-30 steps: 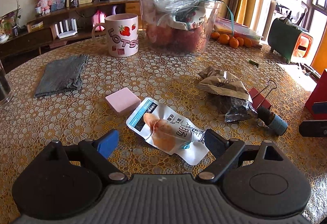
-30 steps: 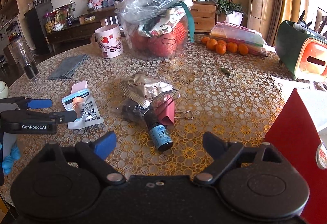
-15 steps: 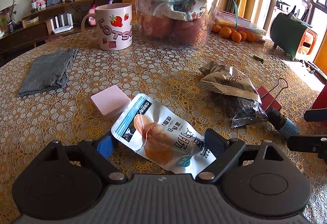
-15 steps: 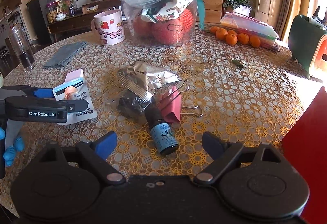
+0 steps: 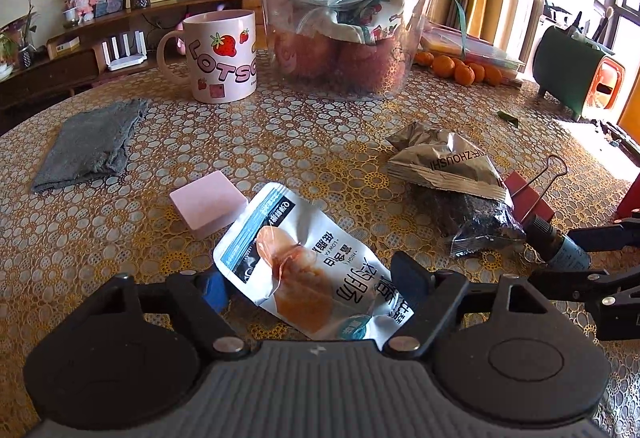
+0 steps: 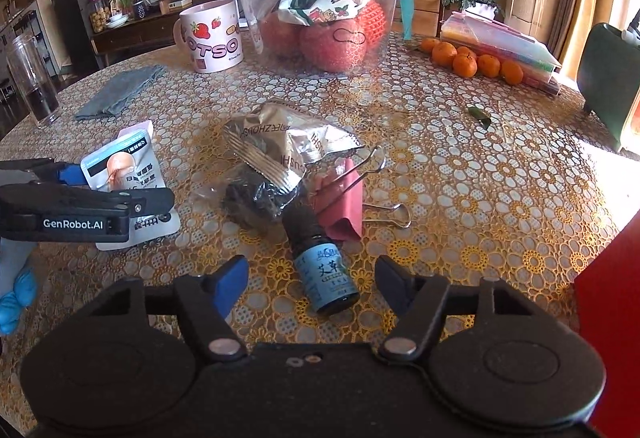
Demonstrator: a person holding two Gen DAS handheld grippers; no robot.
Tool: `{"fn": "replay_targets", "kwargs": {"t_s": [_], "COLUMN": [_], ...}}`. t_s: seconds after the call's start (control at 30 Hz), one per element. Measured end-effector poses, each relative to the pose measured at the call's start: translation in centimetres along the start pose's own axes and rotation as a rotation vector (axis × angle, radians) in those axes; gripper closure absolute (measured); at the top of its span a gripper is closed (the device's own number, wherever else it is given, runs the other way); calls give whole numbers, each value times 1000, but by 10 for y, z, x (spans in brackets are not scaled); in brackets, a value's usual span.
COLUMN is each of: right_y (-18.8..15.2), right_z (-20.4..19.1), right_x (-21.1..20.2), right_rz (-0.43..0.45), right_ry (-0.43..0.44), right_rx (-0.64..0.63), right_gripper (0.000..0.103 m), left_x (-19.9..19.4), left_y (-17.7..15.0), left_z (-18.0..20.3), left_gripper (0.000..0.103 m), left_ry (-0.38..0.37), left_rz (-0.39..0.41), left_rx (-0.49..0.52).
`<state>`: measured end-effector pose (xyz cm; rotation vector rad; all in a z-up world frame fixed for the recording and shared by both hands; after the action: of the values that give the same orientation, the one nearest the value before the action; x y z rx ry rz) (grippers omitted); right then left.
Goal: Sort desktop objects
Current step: 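Grasp the blue-labelled bottle with the right tool while the left tool grasps the sausage packet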
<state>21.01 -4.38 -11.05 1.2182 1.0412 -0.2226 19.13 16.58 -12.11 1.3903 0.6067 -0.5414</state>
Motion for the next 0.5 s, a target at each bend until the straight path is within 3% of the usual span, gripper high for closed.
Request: {"fn": "replay_targets", "kwargs": {"t_s": [0.23, 0.5], "right_y": [-2, -1], "right_z": [-3, 3], "right_x": [2, 1], "right_rz": [-2, -2], "right_ry": [-7, -26], "right_rx": [-6, -1], "right_gripper": [46, 68], "left_x": [-6, -12], "left_y": [-2, -1], "left_z": [7, 8], "left_gripper": [36, 45], "left_ry": [5, -3], "left_rz": [5, -4], "left_rx": [7, -42]}}
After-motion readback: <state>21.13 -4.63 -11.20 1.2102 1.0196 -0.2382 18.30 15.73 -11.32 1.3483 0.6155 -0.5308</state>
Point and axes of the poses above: each gripper's, at about its wrist camera, not at the fingertips, and x roughly the way its jaws point, z to its right, y to its top, the point moved 3 cm from there along x, roughly the way its jaws point, and after that the axes turned 3 degrees about -y, right-handed, at the moved point
